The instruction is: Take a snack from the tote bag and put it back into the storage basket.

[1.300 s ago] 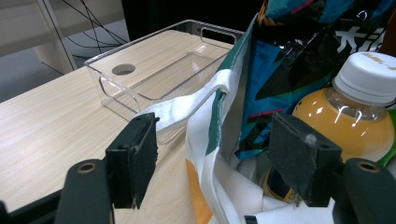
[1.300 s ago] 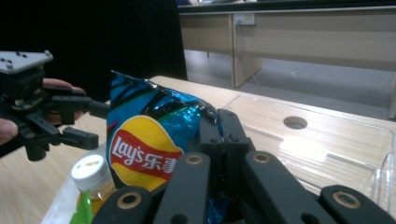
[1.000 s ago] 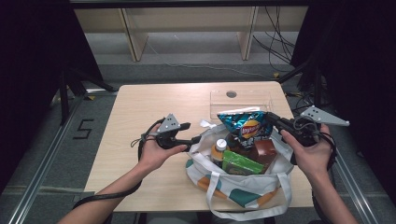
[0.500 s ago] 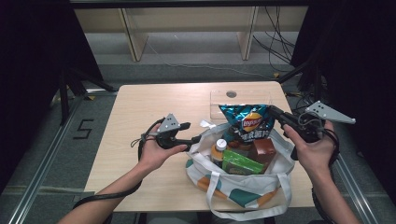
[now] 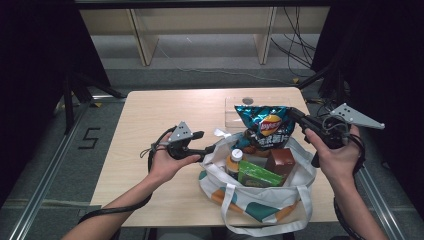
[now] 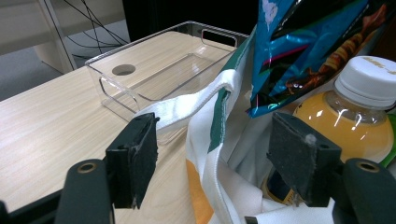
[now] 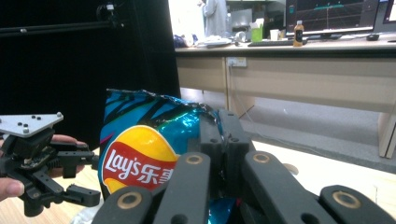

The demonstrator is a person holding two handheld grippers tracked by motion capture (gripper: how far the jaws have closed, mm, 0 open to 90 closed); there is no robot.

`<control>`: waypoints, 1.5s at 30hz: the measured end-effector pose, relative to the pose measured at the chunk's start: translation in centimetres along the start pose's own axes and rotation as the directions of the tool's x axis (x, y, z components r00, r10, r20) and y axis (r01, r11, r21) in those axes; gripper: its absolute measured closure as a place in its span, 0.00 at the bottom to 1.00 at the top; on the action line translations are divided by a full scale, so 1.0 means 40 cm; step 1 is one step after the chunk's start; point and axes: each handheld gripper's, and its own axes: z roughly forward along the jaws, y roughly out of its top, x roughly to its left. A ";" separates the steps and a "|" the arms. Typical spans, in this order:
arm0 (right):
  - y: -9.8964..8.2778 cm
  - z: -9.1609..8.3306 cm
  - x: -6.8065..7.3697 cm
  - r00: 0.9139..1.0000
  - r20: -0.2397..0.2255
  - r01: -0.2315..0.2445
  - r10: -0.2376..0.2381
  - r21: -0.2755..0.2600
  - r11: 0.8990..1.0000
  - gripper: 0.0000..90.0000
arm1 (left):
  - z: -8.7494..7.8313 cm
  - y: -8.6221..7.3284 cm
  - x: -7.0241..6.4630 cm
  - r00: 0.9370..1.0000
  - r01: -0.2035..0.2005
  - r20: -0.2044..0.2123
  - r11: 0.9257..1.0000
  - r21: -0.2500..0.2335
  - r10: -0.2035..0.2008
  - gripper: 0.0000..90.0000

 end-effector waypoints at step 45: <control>0.091 -0.001 0.005 0.999 0.003 0.033 -0.032 -0.070 0.997 1.00 | 0.002 0.003 0.000 1.000 0.023 -0.001 1.000 -0.004 -0.023 0.36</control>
